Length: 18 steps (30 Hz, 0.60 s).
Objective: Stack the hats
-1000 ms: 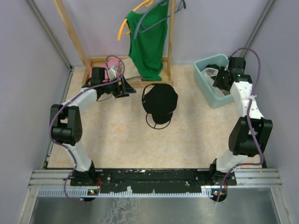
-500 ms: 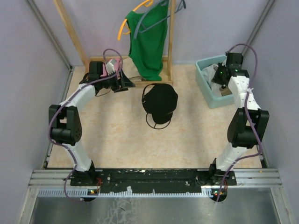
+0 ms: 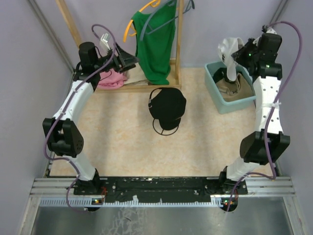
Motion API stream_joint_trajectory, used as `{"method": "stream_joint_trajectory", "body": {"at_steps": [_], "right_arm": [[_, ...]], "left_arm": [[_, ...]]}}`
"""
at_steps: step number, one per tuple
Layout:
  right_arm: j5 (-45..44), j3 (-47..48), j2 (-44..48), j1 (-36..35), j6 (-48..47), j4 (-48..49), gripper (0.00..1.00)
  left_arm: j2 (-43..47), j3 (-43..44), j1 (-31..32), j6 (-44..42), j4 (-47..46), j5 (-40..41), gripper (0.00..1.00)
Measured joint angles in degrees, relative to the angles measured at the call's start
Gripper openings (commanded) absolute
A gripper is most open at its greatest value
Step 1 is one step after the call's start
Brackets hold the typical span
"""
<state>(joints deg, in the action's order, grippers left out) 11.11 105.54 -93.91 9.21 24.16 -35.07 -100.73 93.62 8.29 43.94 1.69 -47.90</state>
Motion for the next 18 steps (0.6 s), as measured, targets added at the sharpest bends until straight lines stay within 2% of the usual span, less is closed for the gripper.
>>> {"method": "stream_joint_trajectory", "body": {"at_steps": [7, 15, 18], "right_arm": [[11.23, -3.08, 7.98, 0.07, 16.22, 12.70, 0.00], [18.14, -23.15, 16.85, -0.44, 45.94, 40.76, 0.00], [17.90, -29.90, 17.03, -1.25, 57.29, 49.00, 0.00]], "left_arm": [[3.63, -4.15, 4.09, 17.97, -17.16, 0.11, 0.89], [4.24, -8.61, 17.20, 29.88, -31.47, 5.64, 0.91], [3.26, -8.31, 19.17, 30.88, -35.41, 7.54, 0.93]]}}
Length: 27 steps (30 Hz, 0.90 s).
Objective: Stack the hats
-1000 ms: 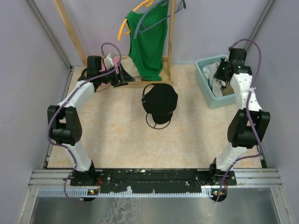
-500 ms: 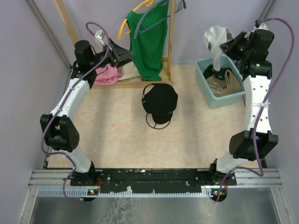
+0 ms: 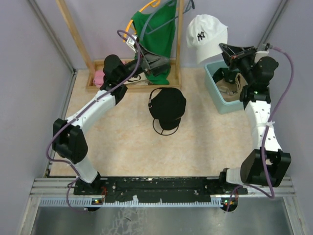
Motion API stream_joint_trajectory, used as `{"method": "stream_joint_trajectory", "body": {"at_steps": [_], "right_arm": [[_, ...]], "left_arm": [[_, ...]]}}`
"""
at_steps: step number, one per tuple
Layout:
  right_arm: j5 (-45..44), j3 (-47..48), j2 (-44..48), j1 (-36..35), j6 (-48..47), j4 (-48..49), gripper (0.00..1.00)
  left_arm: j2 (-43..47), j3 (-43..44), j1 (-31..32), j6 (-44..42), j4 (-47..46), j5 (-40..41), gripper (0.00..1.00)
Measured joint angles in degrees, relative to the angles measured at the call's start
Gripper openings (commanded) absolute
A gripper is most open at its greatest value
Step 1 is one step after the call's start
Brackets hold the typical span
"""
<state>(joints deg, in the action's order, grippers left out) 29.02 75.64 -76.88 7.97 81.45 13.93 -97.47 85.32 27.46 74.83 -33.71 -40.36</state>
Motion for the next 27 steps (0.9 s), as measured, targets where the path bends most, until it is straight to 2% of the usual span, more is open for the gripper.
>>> {"method": "stream_joint_trajectory", "body": {"at_steps": [5, 10, 17, 27], "right_arm": [[-0.48, -7.82, 0.00, -1.51, 18.58, 10.86, 0.00], [-0.94, -11.74, 0.02, -2.36, 30.97, 21.75, 0.00], [-1.90, -16.92, 0.74, -3.91, 36.26, 29.92, 0.00], [-1.42, -17.92, 1.53, -5.53, 37.38, 33.90, 0.00]], "left_arm": [[-2.01, 0.33, -0.11, -1.88, -4.02, 5.11, 0.94], [-5.14, 1.07, -0.17, -2.86, -7.10, 7.26, 0.95], [-8.68, 1.86, 0.15, -1.29, -12.11, 9.55, 0.97], [-15.87, 10.45, 0.59, 0.02, -13.94, 10.91, 0.97]]}}
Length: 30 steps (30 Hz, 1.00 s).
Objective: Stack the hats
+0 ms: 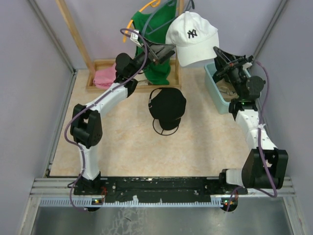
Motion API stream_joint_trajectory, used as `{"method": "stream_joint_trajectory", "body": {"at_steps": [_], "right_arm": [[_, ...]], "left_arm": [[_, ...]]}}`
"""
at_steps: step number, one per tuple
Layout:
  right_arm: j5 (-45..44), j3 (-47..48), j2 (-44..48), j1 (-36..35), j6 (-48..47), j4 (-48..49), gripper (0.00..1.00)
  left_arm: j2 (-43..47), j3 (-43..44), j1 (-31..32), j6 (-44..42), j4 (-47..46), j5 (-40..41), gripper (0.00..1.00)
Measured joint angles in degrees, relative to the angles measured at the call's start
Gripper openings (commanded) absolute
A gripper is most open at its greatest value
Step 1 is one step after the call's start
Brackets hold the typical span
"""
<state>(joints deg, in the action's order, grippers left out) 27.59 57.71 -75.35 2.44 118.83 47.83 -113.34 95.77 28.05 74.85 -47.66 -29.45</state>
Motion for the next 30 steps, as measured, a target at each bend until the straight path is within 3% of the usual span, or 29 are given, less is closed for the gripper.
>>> {"method": "stream_joint_trajectory", "body": {"at_steps": [7, 9, 16, 19, 22, 30], "right_arm": [[1.40, -3.02, 2.34, -1.99, 0.37, 0.81, 0.00], [1.88, -3.87, 2.60, -2.08, 0.37, 0.72, 0.00], [3.52, -6.34, 2.95, -2.05, 0.44, 0.11, 0.00], [4.79, -6.01, 2.16, -1.88, 0.66, 0.74, 0.15], [6.12, -4.20, -0.17, -1.73, 0.90, 0.00, 0.28], [9.35, -1.60, -1.05, -2.03, -2.91, -7.58, 0.31]], "left_arm": [[-3.58, 4.74, 0.48, 0.52, -0.39, 0.87, 0.96], [-3.98, 5.01, 0.70, 0.81, -0.52, 0.94, 0.89], [-5.95, 6.47, 1.09, 2.40, -1.60, 0.68, 0.24], [-6.05, 6.12, 0.94, 2.84, -2.73, 1.40, 0.00], [-5.44, 3.93, 0.44, 2.45, -5.75, 2.78, 0.00], [-1.60, -1.27, 1.18, -3.52, -6.60, 6.23, 0.00]]}}
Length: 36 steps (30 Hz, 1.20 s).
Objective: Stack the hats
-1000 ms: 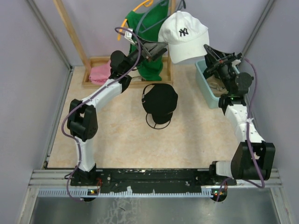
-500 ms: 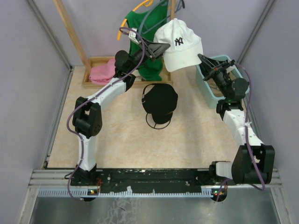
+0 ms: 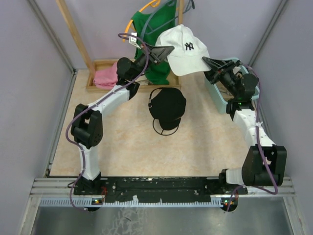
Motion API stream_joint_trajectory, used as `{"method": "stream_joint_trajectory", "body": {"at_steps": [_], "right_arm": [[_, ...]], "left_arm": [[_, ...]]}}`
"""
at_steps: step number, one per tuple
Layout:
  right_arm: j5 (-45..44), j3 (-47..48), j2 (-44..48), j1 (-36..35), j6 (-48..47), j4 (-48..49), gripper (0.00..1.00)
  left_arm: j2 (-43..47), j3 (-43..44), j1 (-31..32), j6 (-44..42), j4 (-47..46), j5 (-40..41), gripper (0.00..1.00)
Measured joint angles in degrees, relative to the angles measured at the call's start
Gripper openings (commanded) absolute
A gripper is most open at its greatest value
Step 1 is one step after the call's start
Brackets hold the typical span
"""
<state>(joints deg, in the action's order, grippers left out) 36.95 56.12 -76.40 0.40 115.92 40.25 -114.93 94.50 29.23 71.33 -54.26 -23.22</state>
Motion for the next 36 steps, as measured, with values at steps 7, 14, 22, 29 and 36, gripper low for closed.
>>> {"method": "stream_joint_trajectory", "body": {"at_steps": [7, 14, 22, 29, 36], "right_arm": [[0.70, 1.11, 0.31, -0.85, -3.30, -5.33, 0.34], [0.70, 1.40, 1.97, -2.25, -4.68, -8.11, 0.34], [0.68, 1.40, 2.97, -3.21, -5.20, -9.20, 0.32], [0.66, 1.40, 2.97, -3.67, -5.66, -10.36, 0.25], [0.39, 1.40, 3.10, -3.67, -6.91, -12.31, 0.20]], "left_arm": [[1.68, -0.11, 0.04, -4.72, 0.66, 1.66, 0.00], [1.68, 0.37, 0.04, -8.72, 3.02, 3.21, 0.00], [1.68, 1.70, 0.04, -11.65, 4.31, 4.70, 0.00], [1.68, 1.79, 0.04, -12.76, 4.70, 5.05, 0.00], [1.68, 1.79, 0.04, -13.35, 4.98, 5.14, 0.00]]}}
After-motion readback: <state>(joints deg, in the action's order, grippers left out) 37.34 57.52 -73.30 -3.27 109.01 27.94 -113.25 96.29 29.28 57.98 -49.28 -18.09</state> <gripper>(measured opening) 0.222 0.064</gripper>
